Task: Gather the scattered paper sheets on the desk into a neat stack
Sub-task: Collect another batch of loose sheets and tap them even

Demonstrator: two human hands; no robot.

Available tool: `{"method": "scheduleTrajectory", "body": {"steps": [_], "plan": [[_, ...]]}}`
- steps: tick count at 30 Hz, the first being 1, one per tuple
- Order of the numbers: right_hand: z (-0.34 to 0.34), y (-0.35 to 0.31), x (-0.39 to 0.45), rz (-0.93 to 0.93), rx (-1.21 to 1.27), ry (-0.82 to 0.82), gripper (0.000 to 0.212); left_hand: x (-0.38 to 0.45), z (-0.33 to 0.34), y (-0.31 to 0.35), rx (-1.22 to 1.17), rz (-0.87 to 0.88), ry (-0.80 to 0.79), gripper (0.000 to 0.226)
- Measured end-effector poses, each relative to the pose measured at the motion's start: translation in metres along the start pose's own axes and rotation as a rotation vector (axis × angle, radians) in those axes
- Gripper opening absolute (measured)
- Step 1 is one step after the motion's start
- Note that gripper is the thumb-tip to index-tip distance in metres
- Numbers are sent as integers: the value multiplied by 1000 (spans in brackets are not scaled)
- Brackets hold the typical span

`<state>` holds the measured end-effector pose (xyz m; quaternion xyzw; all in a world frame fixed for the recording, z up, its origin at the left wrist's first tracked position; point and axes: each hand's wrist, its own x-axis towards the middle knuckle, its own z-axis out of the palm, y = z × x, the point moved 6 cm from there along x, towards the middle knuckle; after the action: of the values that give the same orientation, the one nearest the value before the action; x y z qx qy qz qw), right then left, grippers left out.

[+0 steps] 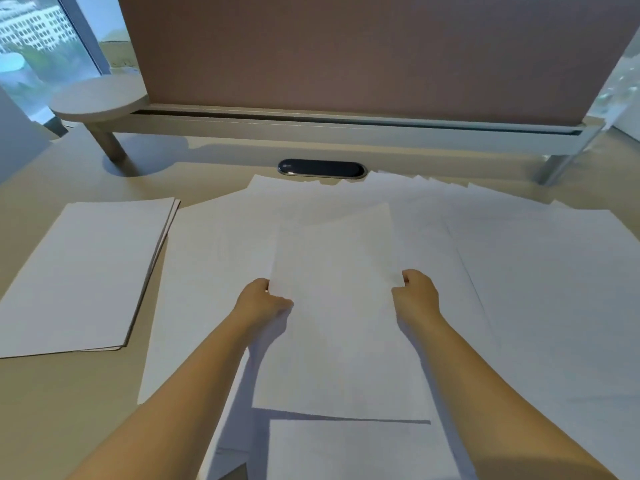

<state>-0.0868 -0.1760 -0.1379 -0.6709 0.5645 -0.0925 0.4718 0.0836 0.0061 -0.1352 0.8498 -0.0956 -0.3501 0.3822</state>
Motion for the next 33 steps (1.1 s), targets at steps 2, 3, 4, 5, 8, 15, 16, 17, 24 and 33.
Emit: {"method": "scheduleTrajectory", "body": {"steps": [2,3,4,5,8,15,16,17,24,33], "plan": [[-16,-3,-1,-49,2,40,23,0,7,7,-11,37,11,7],[-24,-1,0,-47,-42,57,36,1,11,9,-3,37,24,9],[-33,3,1,-28,-124,82,46,2,14,9,18,31,39,11],[-42,8,3,3,-213,120,51,4,18,8,47,18,54,17],[-60,22,2,118,-341,171,48,8,24,5,98,-47,116,42],[-44,18,5,61,-301,36,53,11,41,14,-192,-79,53,62],[-43,17,6,55,-269,17,54,12,43,14,-213,-90,41,61],[-40,17,4,61,-205,-11,55,13,43,14,-223,-104,28,55],[-20,7,2,123,139,-143,53,14,35,14,-171,-126,-3,12],[-11,-14,-1,92,55,-45,21,33,-6,32,-48,118,66,28]]}}
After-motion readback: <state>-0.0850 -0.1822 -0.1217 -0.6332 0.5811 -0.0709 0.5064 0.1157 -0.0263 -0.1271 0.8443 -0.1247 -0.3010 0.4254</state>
